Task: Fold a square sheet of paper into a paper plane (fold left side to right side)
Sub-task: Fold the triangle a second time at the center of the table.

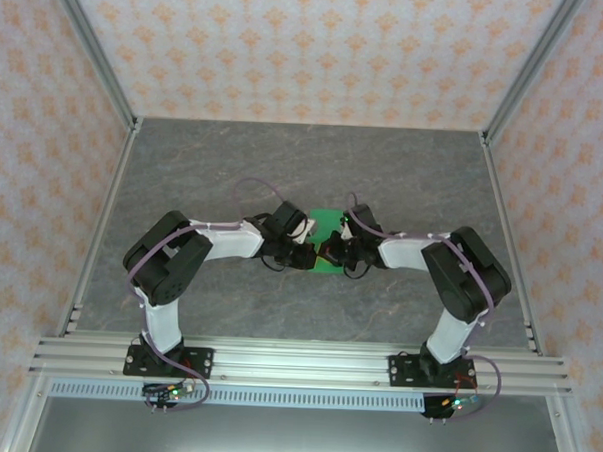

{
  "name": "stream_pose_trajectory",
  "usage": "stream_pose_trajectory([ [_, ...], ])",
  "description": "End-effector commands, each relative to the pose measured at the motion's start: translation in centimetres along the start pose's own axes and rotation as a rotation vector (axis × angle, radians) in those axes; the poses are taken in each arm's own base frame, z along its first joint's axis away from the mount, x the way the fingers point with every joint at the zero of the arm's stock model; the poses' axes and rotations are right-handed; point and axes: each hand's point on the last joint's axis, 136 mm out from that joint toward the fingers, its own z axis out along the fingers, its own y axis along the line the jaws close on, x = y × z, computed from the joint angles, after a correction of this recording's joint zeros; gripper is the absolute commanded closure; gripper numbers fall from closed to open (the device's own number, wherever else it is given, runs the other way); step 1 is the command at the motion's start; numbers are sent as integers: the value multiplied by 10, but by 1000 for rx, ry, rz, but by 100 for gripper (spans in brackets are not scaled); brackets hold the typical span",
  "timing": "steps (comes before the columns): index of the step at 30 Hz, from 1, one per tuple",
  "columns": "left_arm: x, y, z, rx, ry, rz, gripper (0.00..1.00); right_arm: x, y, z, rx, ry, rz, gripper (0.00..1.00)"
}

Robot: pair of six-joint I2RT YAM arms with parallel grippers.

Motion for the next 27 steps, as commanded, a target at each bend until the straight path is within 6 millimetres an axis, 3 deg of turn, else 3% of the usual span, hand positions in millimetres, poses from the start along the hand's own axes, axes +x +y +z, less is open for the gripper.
stream_pose_trajectory([
  [1, 38, 27, 13, -116, 110, -31, 90, 2, -16, 6, 84, 1, -18, 99],
  [8, 44, 33, 14, -139, 121, -34, 90, -11, -32, -1, 204, -38, -98, 99],
  [27, 51, 40, 14, -156, 129, -41, 91, -64, -61, -26, 235, -122, -62, 98],
])
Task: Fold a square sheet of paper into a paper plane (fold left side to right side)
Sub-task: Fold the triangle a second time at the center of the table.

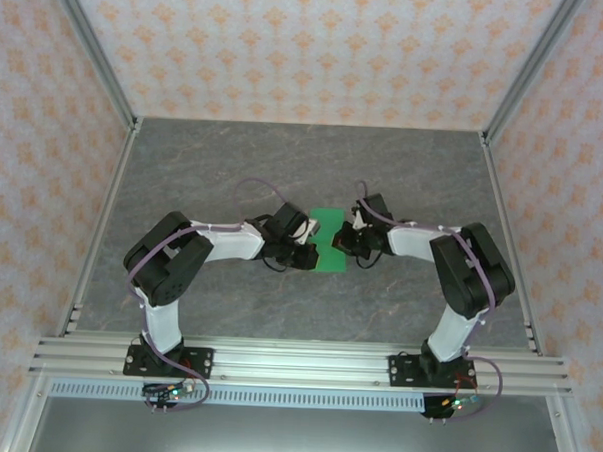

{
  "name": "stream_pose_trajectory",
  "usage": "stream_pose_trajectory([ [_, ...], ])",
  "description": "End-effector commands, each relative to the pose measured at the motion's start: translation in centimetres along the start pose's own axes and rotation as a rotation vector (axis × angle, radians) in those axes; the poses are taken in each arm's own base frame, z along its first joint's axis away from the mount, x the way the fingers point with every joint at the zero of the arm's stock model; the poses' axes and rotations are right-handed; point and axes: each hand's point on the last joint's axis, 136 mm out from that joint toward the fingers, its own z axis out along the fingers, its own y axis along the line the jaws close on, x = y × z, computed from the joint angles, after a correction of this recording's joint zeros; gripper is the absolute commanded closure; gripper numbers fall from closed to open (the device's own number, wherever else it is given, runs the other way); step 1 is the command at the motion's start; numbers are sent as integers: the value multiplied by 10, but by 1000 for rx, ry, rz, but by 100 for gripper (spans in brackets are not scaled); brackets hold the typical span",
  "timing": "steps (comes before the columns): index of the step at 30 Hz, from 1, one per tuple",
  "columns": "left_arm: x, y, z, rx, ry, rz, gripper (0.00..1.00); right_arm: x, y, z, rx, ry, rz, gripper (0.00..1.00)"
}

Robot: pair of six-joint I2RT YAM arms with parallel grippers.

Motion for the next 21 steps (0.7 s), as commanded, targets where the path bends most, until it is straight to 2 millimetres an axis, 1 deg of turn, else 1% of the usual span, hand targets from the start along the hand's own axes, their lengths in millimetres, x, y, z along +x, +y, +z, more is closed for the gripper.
stream_pose_trajectory([
  [1, 54, 41, 11, -150, 152, -56, 91, -19, -38, -1, 137, -54, 19, 98],
  [6, 53, 40, 9, -149, 148, -55, 91, -32, -46, -4, 138, -69, 38, 98],
  [11, 53, 39, 8, -145, 144, -55, 91, -51, -49, -15, 139, -95, 45, 98],
  [14, 50, 37, 7, -141, 135, -54, 91, -60, -41, -23, 118, -110, 41, 98],
  [16, 47, 34, 7, -132, 124, -54, 91, -62, -31, -30, 89, -122, 34, 98],
  [18, 43, 30, 6, -123, 113, -51, 91, -60, -25, -37, 66, -130, 34, 98],
  [21, 38, 26, 3, -115, 99, -47, 90, -51, -11, -43, 15, -133, 36, 98],
])
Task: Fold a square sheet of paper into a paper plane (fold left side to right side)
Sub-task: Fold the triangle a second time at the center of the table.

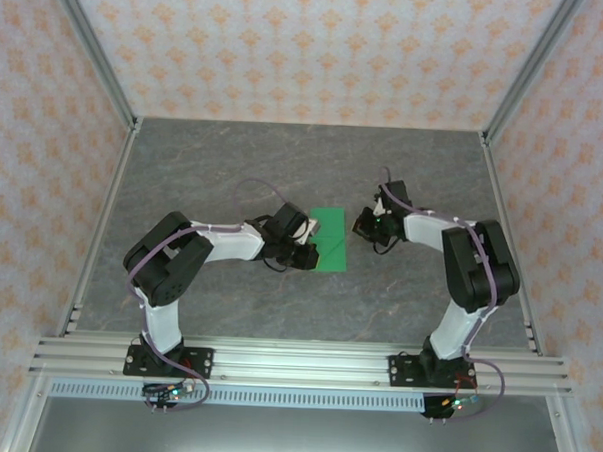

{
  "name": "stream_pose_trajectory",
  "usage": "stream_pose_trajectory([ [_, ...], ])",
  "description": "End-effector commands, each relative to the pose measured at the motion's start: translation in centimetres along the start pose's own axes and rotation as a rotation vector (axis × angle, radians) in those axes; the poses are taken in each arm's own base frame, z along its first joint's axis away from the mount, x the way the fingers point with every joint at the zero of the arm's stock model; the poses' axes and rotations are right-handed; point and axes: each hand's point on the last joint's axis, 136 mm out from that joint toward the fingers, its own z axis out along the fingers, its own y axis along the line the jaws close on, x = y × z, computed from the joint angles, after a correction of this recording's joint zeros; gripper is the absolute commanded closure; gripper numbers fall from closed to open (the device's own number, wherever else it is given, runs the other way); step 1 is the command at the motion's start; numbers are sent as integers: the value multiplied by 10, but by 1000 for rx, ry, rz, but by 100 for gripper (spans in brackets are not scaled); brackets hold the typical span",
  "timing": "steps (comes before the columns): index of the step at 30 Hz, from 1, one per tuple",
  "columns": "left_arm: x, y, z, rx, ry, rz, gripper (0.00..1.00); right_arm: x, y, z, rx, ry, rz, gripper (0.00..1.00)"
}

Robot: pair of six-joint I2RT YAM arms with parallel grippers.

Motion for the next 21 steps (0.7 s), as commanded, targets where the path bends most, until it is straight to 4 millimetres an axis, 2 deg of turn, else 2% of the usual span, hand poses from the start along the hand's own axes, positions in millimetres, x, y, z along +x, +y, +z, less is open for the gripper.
stream_pose_trajectory([
  [1, 38, 26, 2, -117, 105, -48, 90, 8, 22, -15, -69, -15, -11, 98],
  [7, 34, 24, 0, -111, 95, -46, 90, 37, 49, -5, -173, 38, 10, 98],
  [11, 31, 22, 1, -105, 92, -44, 90, 43, 58, 5, -184, 61, -2, 98],
  [13, 29, 20, 1, -102, 88, -42, 90, 45, 56, 12, -175, 74, -1, 98],
  [21, 5, 0, -11, -69, 48, -9, 89, 54, 25, 31, -40, 118, 15, 98],
])
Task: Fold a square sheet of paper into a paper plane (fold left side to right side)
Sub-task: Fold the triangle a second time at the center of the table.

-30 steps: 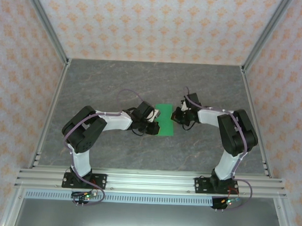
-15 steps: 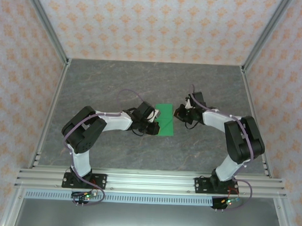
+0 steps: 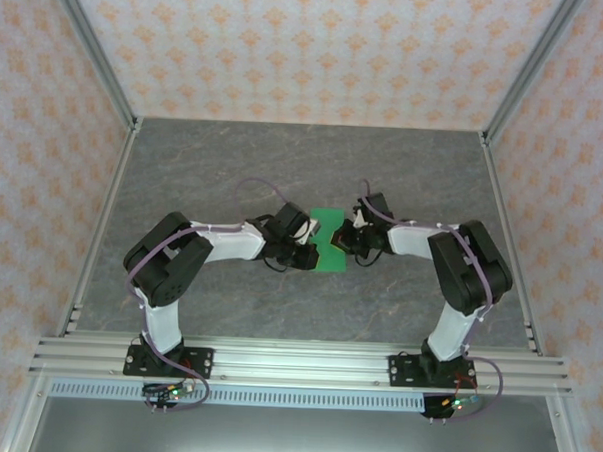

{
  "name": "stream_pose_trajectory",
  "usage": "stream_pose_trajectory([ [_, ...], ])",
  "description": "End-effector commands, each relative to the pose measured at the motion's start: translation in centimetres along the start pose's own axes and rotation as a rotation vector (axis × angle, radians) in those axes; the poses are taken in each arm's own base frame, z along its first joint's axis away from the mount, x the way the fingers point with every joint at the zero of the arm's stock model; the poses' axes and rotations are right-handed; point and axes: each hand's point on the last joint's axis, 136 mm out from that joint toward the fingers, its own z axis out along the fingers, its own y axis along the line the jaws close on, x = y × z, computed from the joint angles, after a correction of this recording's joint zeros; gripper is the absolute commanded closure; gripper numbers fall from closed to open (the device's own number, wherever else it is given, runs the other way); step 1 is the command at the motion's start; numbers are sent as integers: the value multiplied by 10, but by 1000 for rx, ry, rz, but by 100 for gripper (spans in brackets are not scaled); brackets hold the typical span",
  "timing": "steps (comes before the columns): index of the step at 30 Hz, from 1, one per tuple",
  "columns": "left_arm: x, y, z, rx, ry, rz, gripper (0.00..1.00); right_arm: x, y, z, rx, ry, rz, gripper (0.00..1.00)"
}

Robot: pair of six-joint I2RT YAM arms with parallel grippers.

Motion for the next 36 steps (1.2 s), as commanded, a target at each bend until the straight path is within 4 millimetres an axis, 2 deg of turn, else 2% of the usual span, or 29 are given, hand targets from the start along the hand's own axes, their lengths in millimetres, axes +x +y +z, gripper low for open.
stream_pose_trajectory([
  [1, 2, -3, -10, -35, 34, -2, 89, -2, -14, 5, 76, 1, 1, 98],
  [5, -16, -22, -17, 18, 6, 18, 89, 0, -21, 5, 112, 6, -1, 98],
  [9, -26, -33, -12, 57, 9, 28, 89, 0, -22, 4, 118, 7, -5, 98],
  [13, -31, -36, -6, 71, 16, 36, 89, 0, -21, 4, 114, 8, -5, 98],
  [14, -27, -29, 5, 60, 40, 29, 89, 0, -20, 3, 113, 8, -6, 98],
  [18, -28, -30, 13, 70, 57, 33, 89, 1, -21, 4, 115, 12, -4, 98],
  [22, -21, -23, 17, 52, 77, 30, 89, 2, -23, 4, 123, 15, -3, 98],
  [28, 4, -5, 17, 2, 118, 15, 89, 1, -23, 4, 133, 16, -9, 98],
  [36, 35, 6, 0, -3, 123, -21, 90, 1, -25, 4, 144, 19, -12, 98],
])
